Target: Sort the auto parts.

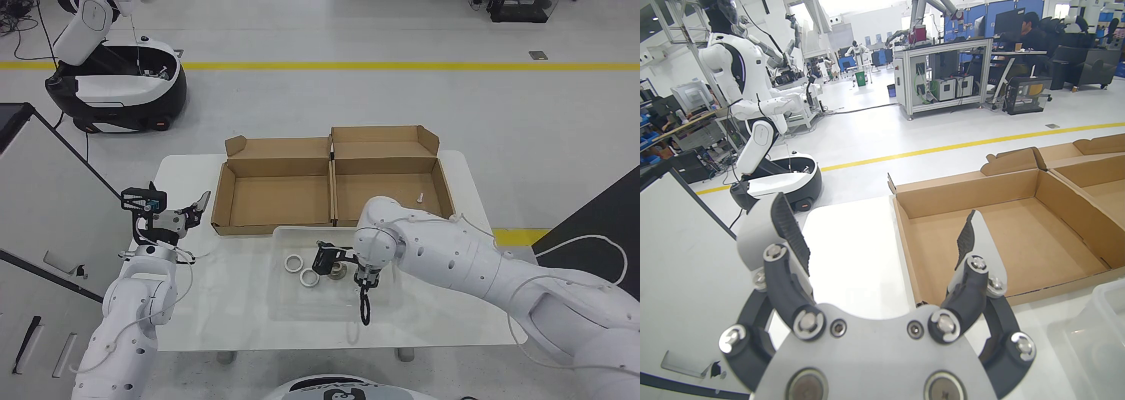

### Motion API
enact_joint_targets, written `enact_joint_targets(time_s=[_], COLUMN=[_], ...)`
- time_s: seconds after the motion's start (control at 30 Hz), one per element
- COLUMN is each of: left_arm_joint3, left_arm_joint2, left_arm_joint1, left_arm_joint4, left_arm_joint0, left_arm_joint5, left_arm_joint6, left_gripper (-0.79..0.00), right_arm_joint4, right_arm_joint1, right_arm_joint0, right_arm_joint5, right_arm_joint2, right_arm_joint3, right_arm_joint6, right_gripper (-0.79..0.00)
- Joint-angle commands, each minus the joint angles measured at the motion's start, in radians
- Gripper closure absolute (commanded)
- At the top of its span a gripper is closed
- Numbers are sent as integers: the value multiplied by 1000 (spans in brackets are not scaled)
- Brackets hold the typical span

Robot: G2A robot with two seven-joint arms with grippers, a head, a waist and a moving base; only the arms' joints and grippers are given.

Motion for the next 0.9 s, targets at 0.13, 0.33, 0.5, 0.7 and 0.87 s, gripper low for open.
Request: enact_joint_targets(time_s=[0.13, 0.33, 0.5, 0.7, 0.87], left_arm_joint3=[0, 0, 0, 0, 0], left_arm_joint2=[0, 0, 0, 0, 0], left_arm_joint1=[0, 0, 0, 0, 0], left_arm_joint4=[0, 0, 0, 0, 0], left_arm_joint0=[0, 0, 0, 0, 0], left_arm_joint5=[0, 0, 0, 0, 0], left_arm_joint6=[0, 0, 0, 0, 0], left_gripper=[-785, -785, -785, -785, -785], right_arm_joint4=[-6, -3, 33, 127, 236], right_arm_joint1=[-1, 3, 27, 84, 150], right_arm_joint0=[-1, 12, 40, 75, 100], right_arm_joint5=[7, -3, -17, -14, -1], right_arm_joint2=[2, 13, 48, 90, 113], right_arm_joint3=[1, -15, -70, -168, -278], right_arm_joint6=[0, 0, 0, 0, 0], right_gripper=[0, 0, 0, 0, 0])
